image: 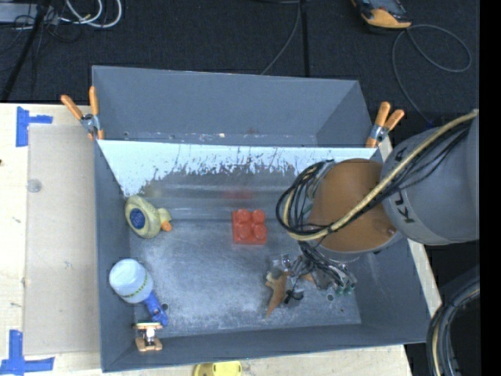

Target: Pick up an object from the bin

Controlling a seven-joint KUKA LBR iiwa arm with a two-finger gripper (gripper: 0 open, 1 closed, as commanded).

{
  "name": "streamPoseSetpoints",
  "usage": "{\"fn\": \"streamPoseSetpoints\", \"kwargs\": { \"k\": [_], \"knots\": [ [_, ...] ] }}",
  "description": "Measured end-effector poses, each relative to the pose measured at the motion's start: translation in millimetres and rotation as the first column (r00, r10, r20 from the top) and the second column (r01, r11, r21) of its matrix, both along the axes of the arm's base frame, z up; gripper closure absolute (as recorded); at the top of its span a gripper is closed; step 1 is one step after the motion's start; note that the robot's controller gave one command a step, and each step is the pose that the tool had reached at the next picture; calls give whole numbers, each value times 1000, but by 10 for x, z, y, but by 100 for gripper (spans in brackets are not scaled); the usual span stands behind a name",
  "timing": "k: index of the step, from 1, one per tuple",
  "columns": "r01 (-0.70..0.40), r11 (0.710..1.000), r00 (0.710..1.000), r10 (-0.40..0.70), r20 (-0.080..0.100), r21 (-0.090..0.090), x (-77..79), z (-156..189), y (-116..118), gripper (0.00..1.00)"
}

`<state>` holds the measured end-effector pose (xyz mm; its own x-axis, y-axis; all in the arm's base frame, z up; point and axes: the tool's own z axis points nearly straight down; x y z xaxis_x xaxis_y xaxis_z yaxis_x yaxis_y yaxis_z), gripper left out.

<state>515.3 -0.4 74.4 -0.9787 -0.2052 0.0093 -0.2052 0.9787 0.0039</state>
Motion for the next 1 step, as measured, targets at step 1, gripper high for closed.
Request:
{"fn": "streamPoseSetpoints", "kwargs": {
  "k": [1],
  "knots": [
    [1,1000,1000,-1,-6,0,-19,214,3,100]
  ]
}}
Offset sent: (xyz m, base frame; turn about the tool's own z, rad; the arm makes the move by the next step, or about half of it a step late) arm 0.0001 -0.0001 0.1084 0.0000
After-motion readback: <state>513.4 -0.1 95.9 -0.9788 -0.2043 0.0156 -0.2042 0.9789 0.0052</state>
